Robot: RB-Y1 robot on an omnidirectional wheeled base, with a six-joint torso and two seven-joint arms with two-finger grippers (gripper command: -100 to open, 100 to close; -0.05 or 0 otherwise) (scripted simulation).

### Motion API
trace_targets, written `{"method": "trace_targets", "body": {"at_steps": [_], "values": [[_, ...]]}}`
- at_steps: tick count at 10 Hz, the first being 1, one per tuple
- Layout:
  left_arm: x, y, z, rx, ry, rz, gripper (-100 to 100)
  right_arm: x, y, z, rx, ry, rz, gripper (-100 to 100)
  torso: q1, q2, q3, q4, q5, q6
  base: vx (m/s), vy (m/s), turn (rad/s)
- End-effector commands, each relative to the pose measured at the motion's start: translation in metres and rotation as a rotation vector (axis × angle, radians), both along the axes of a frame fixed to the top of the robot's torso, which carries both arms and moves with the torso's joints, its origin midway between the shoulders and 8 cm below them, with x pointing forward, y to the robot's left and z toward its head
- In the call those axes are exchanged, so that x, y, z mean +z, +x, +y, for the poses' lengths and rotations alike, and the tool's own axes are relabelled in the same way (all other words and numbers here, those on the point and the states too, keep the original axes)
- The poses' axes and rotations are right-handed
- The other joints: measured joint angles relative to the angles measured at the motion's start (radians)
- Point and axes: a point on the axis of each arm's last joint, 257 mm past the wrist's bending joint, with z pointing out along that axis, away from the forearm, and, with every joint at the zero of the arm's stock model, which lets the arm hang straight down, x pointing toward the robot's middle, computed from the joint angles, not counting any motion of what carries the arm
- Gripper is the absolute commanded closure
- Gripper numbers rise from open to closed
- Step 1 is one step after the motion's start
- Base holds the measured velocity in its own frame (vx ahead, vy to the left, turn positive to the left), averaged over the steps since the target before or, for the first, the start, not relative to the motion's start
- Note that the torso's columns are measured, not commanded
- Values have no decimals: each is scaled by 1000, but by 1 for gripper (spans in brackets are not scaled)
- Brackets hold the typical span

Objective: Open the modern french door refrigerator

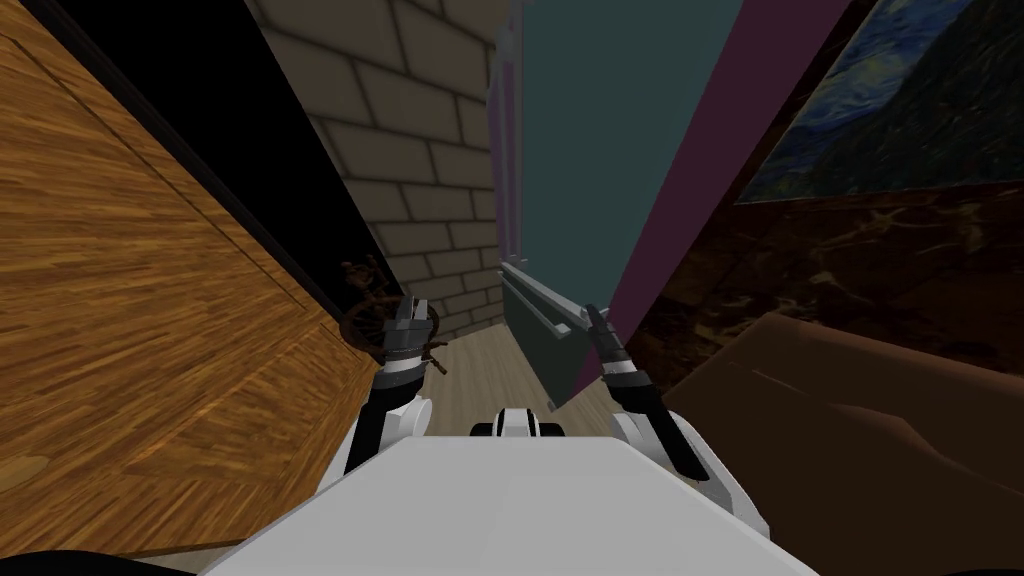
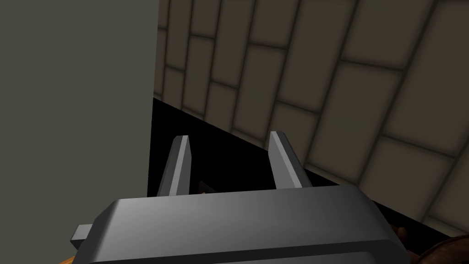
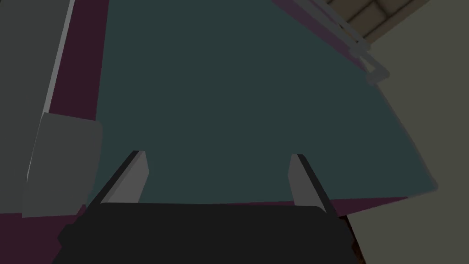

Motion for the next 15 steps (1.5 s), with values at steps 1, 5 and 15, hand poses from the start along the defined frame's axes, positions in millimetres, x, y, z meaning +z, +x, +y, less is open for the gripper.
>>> {"method": "trace_targets", "body": {"at_steps": [1, 5, 15], "values": [[0, 0, 0, 0, 0, 0, 0, -29, 11, -5, -14, -148, 82, -100, 2, -1, -1, 0, 1, 0, 56, 119, 77], [0, 0, 0, 0, 0, 0, 0, -71, 26, -24, -52, -395, 201, -100, 0, -1, -1, 0, 0, 0, 79, 136, 97], [0, 0, 0, 0, 0, 0, 0, -129, 47, -105, -169, -893, 392, -100, -1, 1, 0, 0, 0, 1, 57, 104, 70]]}}
